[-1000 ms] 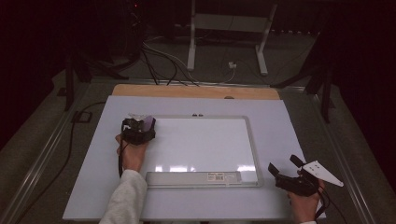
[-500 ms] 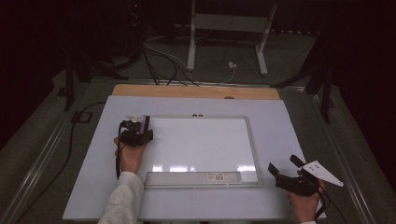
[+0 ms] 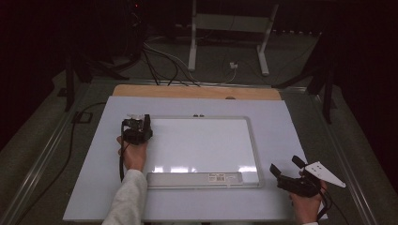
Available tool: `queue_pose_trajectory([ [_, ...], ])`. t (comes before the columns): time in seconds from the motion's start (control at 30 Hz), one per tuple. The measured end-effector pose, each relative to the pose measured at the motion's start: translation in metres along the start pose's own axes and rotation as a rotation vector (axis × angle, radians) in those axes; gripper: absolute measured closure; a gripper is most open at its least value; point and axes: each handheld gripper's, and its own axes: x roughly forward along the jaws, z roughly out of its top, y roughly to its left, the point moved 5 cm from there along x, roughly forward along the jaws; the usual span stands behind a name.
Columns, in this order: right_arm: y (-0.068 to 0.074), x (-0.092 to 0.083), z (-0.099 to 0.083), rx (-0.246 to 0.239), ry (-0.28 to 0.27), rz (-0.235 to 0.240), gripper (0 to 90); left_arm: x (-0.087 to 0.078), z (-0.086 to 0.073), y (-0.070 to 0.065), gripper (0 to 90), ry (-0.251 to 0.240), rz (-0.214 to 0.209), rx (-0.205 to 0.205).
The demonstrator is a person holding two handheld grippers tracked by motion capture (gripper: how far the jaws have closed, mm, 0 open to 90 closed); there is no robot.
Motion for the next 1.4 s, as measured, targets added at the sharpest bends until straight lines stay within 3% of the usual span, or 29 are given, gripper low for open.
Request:
queue_pose_trajectory([
  [0.6,0.000,-0.001,0.000,-0.001,0.000,-0.001,0.4,0.009,0.007,0.003,57.6,0.014,0.000,0.018],
  [0.73,-0.001,-0.001,0.000,0.001,-0.001,-0.001,0.4,0.001,0.010,0.004,40.9,-0.037,-0.034,0.007],
  [0.97,0.001,0.000,0.000,0.001,0.002,0.003,0.4,-0.025,0.016,0.003,16.3,-0.132,-0.097,0.057],
  [1.2,0.001,0.000,0.000,0.001,0.003,0.004,0.4,-0.057,0.017,-0.002,2.9,-0.216,-0.202,0.105],
  [1.3,0.002,0.000,-0.001,-0.001,0.005,0.004,0.4,-0.070,0.014,-0.003,1.2,-0.247,-0.231,0.136],
  [1.4,0.003,0.000,-0.001,-0.002,0.004,0.007,0.4,-0.083,0.012,-0.002,0.6,-0.292,-0.262,0.136],
])
